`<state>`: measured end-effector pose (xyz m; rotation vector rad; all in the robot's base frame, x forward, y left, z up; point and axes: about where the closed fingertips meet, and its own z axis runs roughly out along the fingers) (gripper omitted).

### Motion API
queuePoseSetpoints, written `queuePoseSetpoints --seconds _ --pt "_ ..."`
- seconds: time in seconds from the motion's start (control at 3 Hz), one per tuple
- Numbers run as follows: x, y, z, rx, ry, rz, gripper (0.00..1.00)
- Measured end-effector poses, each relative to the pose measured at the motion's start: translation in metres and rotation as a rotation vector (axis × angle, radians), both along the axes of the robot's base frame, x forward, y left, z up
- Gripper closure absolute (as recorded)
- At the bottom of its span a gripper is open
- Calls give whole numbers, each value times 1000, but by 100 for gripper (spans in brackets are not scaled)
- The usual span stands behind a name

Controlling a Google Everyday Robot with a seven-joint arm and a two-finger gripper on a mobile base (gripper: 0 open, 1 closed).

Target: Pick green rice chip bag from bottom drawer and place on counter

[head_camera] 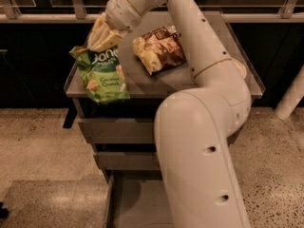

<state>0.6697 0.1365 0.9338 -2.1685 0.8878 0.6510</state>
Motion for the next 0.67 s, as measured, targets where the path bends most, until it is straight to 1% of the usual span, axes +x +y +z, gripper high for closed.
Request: queuePoseSetpoints --seconds 0.33,0.67 --pt "19 12 33 32 -85 -41 100" --pt "30 -8 51 17 -148 -105 100"
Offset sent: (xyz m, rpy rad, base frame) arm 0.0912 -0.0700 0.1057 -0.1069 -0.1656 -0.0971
